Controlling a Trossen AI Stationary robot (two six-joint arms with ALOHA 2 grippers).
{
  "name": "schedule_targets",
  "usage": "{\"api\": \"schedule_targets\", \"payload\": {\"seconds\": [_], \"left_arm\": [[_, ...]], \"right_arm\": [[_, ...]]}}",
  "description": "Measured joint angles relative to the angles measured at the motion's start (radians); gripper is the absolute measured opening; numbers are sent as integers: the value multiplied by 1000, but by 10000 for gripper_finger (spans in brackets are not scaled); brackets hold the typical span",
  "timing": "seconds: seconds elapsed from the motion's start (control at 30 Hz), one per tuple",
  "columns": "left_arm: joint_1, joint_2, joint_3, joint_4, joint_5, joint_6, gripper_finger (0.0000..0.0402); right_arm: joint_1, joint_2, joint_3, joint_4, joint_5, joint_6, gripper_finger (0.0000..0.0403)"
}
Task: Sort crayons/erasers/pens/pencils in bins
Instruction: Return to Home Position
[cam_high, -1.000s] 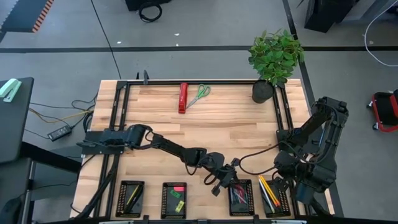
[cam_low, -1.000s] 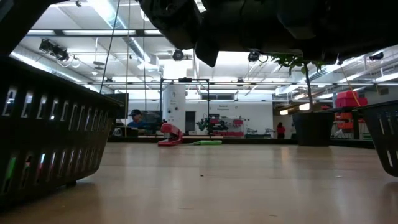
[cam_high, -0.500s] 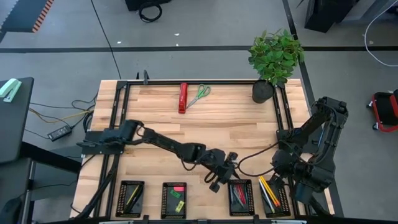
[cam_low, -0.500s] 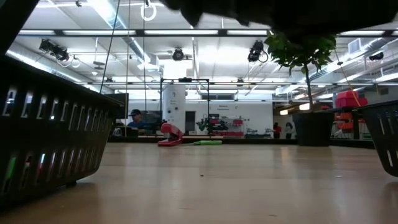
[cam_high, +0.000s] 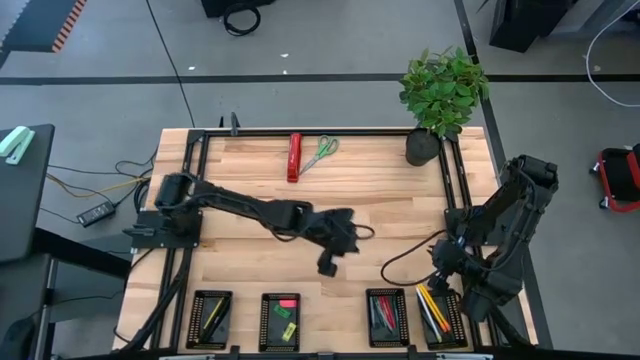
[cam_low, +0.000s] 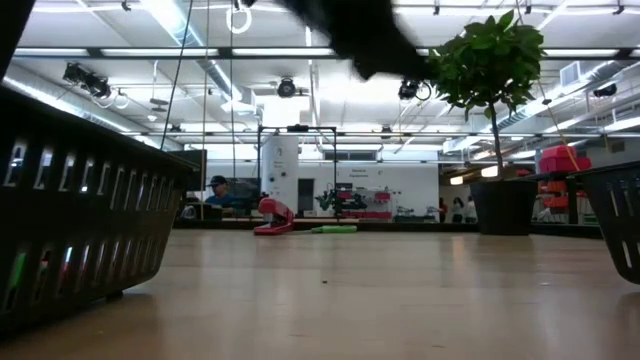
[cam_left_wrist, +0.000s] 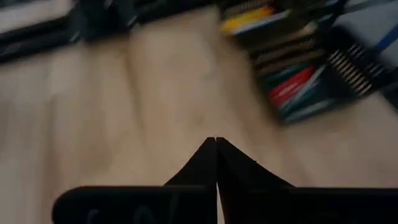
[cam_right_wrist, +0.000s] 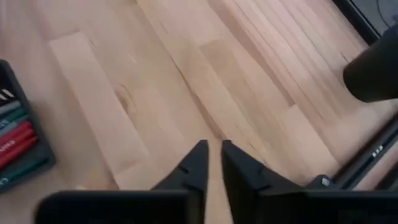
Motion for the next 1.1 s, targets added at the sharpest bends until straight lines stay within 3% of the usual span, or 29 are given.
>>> {"api": "schedule_targets", "payload": {"seconds": [0.1, 0.3, 0.47, 0.7, 0.9, 1.1], "left_arm": [[33, -114, -191, 74, -42, -34, 12], [89, -440, -653, 387, -68, -130, 7], [99, -697, -921, 614, -114, -164, 14], [99, -930, -1066, 611, -122, -185, 6], [95, -1052, -1076, 535, -120, -183, 16], [95, -1142, -1076, 376, -120, -178, 6]], "right_arm": [[-5, -42, 1, -3, 45, -49, 9], [-38, -216, -13, -1, 264, -161, 9], [-113, -427, -68, 105, 408, -357, 8], [-201, -724, -261, 559, 459, -918, 7], [-251, -913, -472, 851, 454, -1188, 7], [-292, -1012, -600, 1109, 427, -1486, 7]]}}
